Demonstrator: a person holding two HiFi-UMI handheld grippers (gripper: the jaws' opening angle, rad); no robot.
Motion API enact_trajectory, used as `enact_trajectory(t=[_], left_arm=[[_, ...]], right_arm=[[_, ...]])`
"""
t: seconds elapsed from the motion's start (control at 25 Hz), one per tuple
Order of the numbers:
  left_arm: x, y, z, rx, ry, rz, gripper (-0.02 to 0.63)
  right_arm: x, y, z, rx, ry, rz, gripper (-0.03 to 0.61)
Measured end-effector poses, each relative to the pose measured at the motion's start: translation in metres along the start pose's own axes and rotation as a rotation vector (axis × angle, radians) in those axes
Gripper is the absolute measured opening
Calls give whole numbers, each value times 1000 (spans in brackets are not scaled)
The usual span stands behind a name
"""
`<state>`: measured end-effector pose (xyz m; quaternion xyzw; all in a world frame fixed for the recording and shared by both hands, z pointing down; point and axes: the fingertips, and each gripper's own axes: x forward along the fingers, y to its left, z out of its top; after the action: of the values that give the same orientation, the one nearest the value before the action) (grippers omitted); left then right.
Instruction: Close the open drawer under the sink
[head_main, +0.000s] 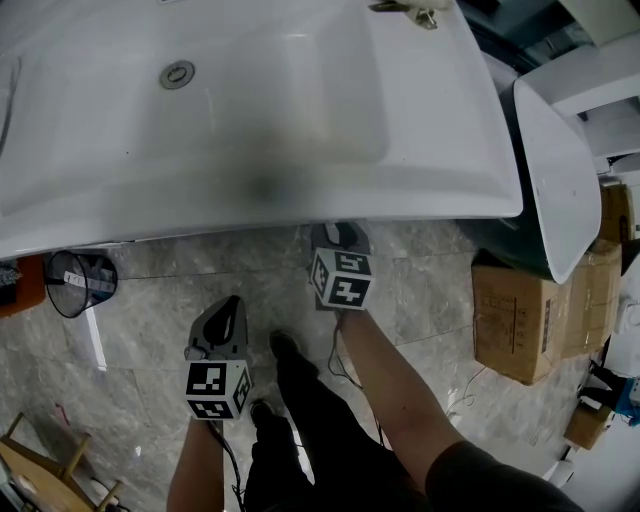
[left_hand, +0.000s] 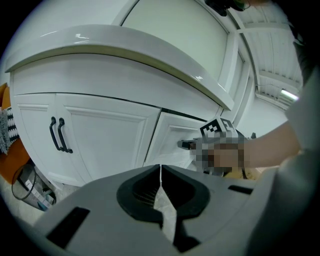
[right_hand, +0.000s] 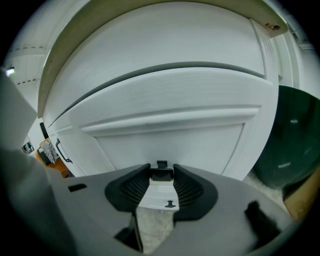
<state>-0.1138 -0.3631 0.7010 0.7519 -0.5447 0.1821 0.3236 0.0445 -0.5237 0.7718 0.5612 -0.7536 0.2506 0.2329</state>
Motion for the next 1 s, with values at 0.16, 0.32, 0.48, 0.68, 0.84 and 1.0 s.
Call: enact_trajectory(t=[0.16, 0.32, 0.48, 0.68, 0.84, 1.0], left_arm=[[0, 2, 0, 3, 2, 1, 20], [-2, 0, -1, 3, 5, -2, 20], [-6, -1, -2, 2, 1, -3, 20], [-16, 1, -5, 0, -14, 1, 20], [-31, 1, -4, 2, -38, 1, 20], [-61, -4, -4, 15, -62, -7, 20]], right_arm=[[7, -1, 5, -11, 9, -10, 156], [8, -1, 6, -14, -1, -22, 156], [8, -1, 6, -16, -14, -20, 156], [2, 0, 11, -19, -23, -14, 158], [-18, 2, 12, -9, -41, -32, 158], [-56, 8, 6, -7, -51, -52, 158]])
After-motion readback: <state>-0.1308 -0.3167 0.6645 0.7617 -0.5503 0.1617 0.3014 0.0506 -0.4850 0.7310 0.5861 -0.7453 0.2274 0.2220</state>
